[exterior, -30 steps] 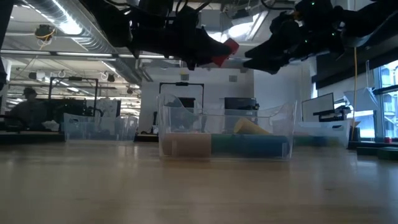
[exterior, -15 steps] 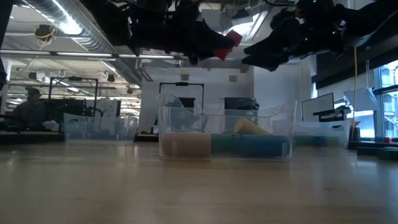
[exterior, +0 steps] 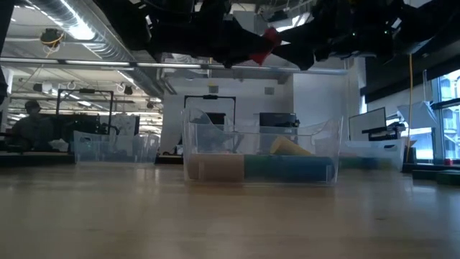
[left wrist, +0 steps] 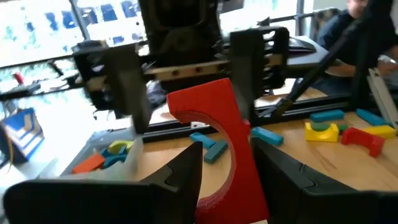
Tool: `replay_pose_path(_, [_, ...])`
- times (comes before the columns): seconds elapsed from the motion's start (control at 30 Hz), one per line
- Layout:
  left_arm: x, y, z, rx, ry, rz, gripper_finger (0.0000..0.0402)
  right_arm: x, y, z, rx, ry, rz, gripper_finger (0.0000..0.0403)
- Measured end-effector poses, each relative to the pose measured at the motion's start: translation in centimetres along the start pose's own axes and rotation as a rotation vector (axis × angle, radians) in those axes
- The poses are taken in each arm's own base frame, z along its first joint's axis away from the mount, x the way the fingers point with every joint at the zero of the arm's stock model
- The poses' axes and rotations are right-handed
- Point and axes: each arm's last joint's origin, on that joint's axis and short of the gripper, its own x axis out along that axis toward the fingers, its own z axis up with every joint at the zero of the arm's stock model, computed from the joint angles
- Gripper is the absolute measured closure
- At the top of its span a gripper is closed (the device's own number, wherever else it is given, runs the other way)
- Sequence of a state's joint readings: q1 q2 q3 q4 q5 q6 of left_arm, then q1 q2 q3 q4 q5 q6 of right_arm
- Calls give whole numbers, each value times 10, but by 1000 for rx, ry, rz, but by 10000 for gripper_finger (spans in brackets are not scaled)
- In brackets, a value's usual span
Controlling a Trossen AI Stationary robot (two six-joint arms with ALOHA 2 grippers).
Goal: Sort blocks by size
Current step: Put the red arch block into the top right transparent bin
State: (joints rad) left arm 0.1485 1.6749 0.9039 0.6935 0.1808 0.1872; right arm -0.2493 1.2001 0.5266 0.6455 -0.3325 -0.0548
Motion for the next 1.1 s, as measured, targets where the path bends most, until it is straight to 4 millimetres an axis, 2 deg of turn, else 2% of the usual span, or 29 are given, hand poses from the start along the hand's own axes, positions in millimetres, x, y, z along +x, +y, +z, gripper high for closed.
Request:
replay_pose_path(0.27, [1,-9,2,63,-4,-23,275,10,-2,-4,43,-63,17,111])
replay_pose_path(0.5, [1,-8,1,54,-3,-20,275,14,-1,-6,47,-72,36,115])
replay_pose_path(0.6, [1,-8,1,54,-3,-20,274,15,0,-5,46,-76,41,136])
replay_pose_path(0.97, [1,-8,1,53,-2,-18,274,16,2,-4,57,-61,63,261])
replay_pose_path(1.1, [1,-7,1,51,-2,-18,274,16,2,-4,56,-60,63,271])
